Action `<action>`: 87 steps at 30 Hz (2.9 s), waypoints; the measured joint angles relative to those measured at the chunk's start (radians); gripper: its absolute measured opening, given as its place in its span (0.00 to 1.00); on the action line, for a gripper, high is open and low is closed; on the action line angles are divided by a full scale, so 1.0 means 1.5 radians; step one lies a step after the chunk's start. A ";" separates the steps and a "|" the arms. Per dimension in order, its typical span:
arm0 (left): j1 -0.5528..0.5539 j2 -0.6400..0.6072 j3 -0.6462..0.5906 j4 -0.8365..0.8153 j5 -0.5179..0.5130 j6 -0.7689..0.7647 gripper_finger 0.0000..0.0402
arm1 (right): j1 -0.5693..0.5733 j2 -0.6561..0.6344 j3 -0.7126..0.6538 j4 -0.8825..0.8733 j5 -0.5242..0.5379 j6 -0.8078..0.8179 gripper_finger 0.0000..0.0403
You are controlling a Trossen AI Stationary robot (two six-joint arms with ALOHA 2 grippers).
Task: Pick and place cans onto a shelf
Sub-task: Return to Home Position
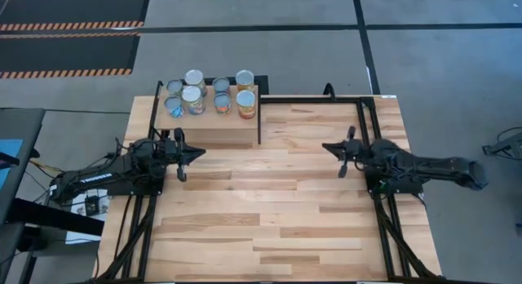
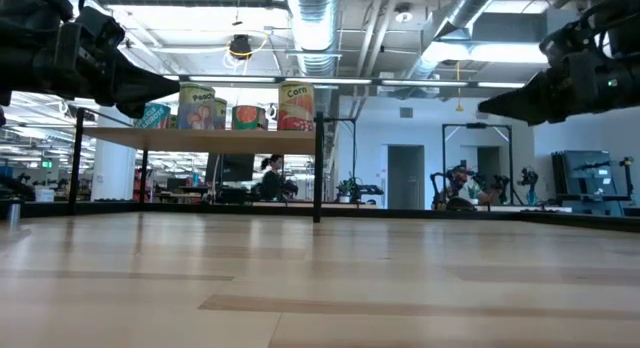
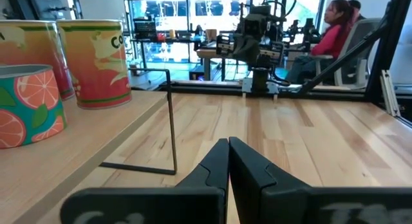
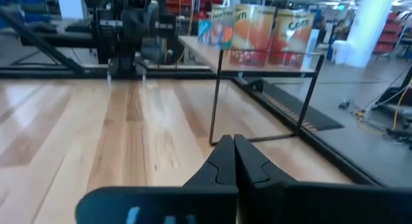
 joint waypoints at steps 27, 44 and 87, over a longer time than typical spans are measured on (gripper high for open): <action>0.000 0.001 -0.001 -0.016 -0.002 -0.014 0.00 | -0.040 -0.105 -0.001 -0.092 0.023 0.041 0.11; 0.000 0.001 -0.001 -0.018 -0.024 -0.016 0.00 | -0.040 -0.102 -0.001 -0.093 0.024 0.043 0.12; 0.000 0.001 -0.001 -0.018 -0.024 -0.018 0.00 | -0.040 -0.102 -0.001 -0.093 0.024 0.041 0.12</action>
